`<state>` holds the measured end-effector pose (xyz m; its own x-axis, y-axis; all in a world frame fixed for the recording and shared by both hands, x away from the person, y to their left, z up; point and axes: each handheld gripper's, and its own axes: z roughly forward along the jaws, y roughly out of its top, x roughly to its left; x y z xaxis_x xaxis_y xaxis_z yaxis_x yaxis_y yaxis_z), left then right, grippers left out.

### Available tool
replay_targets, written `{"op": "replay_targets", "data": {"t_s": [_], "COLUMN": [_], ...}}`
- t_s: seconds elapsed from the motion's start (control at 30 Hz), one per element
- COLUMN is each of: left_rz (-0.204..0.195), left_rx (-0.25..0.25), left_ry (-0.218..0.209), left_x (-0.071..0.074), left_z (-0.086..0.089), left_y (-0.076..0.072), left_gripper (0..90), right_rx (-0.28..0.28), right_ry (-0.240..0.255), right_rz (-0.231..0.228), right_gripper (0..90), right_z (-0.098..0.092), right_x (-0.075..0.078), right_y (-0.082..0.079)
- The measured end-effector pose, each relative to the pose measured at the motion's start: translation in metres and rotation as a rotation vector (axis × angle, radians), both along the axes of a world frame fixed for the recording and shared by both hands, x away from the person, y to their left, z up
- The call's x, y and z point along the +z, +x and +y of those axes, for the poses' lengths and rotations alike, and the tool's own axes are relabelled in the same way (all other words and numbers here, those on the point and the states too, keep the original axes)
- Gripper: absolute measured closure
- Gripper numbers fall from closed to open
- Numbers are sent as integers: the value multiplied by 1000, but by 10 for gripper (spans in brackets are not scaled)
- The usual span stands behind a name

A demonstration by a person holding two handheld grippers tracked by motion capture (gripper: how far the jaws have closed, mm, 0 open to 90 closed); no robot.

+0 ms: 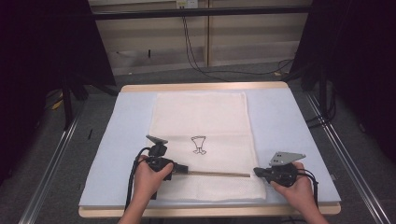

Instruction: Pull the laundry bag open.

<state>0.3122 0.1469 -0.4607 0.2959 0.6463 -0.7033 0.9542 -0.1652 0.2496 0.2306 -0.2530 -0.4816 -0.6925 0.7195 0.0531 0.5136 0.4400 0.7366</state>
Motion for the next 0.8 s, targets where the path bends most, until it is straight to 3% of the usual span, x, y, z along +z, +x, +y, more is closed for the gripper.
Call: {"op": "replay_targets", "data": {"t_s": [0.3,0.37,0.6,0.67,0.8], "left_rz": [3,-1,2,-11,-8], "left_rx": [-12,-11,2,0,9], "left_ry": [-14,5,-20,2,-5], "left_x": [0,0,0,1,3], "left_z": [2,4,15,18,23], "left_y": [1,1,0,0,0], "left_gripper": [873,873,873,873,873], "right_rx": [1,1,0,-1,-1], "right_ry": [-5,-5,-2,1,-4], "right_rz": [-2,-2,0,-1,2], "right_gripper": [900,900,900,900,900], "right_z": [0,0,1,0,1], "right_x": [0,0,0,0,1], "right_y": [0,0,0,0,0]}}
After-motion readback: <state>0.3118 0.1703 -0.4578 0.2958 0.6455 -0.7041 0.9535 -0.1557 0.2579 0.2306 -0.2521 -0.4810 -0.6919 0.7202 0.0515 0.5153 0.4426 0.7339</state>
